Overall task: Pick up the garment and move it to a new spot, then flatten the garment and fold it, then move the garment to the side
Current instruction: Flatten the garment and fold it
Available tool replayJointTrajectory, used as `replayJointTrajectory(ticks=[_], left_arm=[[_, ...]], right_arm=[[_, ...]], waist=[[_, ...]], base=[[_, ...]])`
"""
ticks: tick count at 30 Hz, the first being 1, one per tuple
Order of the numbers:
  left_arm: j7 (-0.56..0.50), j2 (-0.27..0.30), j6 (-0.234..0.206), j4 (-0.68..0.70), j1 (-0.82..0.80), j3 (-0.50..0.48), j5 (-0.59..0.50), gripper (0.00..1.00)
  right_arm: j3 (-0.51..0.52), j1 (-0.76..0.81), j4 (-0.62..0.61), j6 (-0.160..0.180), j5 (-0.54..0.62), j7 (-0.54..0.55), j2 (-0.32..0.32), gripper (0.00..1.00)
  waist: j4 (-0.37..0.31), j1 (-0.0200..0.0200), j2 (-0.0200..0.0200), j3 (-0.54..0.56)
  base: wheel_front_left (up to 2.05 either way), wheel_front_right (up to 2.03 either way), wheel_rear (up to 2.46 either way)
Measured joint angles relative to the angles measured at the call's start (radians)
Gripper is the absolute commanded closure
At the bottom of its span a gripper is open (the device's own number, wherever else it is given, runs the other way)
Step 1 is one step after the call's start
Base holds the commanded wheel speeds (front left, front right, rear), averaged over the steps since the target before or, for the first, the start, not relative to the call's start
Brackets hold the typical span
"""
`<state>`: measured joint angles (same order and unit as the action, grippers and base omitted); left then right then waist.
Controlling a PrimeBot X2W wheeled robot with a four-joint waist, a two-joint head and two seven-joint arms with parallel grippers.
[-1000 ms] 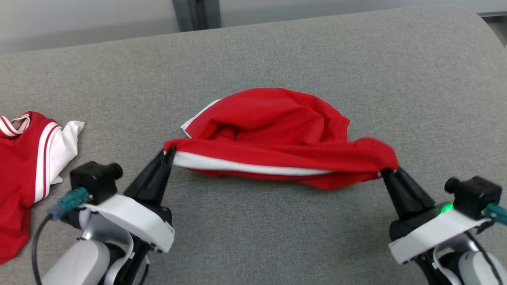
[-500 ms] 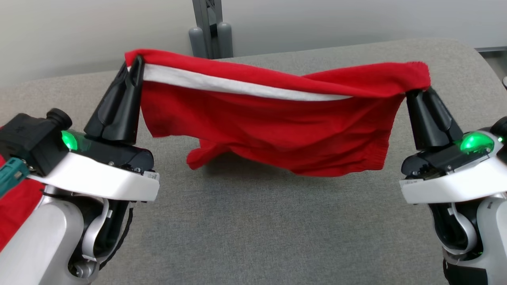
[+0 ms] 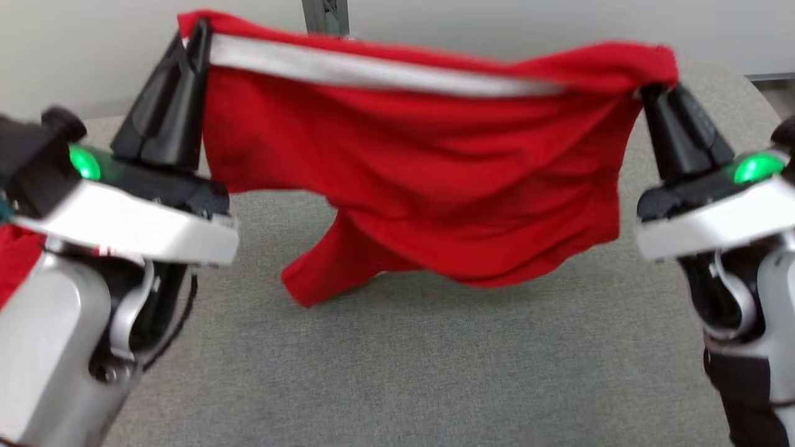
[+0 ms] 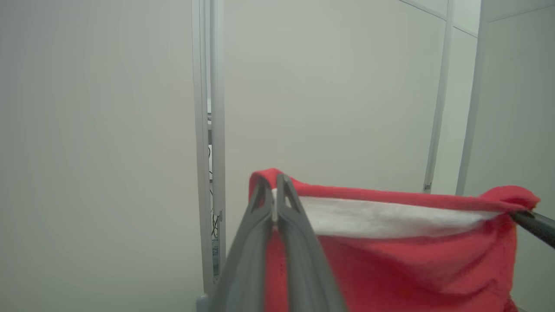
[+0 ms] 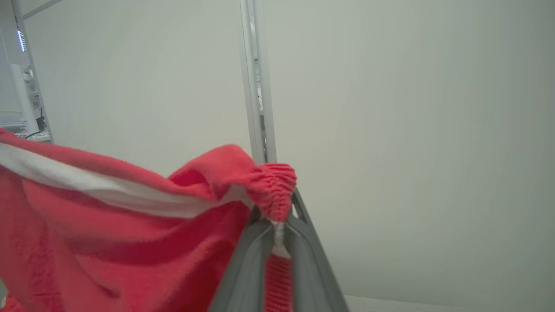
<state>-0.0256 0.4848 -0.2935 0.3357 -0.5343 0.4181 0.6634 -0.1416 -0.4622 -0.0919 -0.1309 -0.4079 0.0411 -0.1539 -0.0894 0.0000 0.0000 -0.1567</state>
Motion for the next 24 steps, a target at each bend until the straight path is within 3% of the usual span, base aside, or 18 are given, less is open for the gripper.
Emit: replayJointTrajectory(ticks=[5,13,19,24], left_arm=[[-0.027,-0.024,0.059,-0.169,-0.158,0.005,0.021,1.0],[-0.056,-0.11,0.166,-0.535,-0.494,0.013,0.052,1.0],[0.007,-0.177,0.233,-0.825,-0.768,0.02,0.024,1.0],[0.091,-0.231,0.285,-1.03,-0.907,0.018,0.016,1.0]], right_arm=[[-0.028,-0.18,0.16,0.0,-0.012,-0.009,-0.017,1.0],[-0.081,-0.54,0.482,0.0,-0.067,-0.058,-0.008,1.0],[-0.099,-0.822,0.736,0.0,-0.07,-0.164,-0.002,1.0],[-0.145,-0.956,0.928,0.0,-0.072,-0.249,0.023,1.0]], waist=[[0.001,0.0,0.0,-0.038],[0.0,0.0,0.0,-0.129],[0.008,0.0,-0.0001,-0.205],[0.025,0.0,0.0,-0.239]], base=[[0.0,0.0,0.0],[0.0,0.0,0.0],[0.0,0.0,0.0],[0.0,0.0,0.0]])
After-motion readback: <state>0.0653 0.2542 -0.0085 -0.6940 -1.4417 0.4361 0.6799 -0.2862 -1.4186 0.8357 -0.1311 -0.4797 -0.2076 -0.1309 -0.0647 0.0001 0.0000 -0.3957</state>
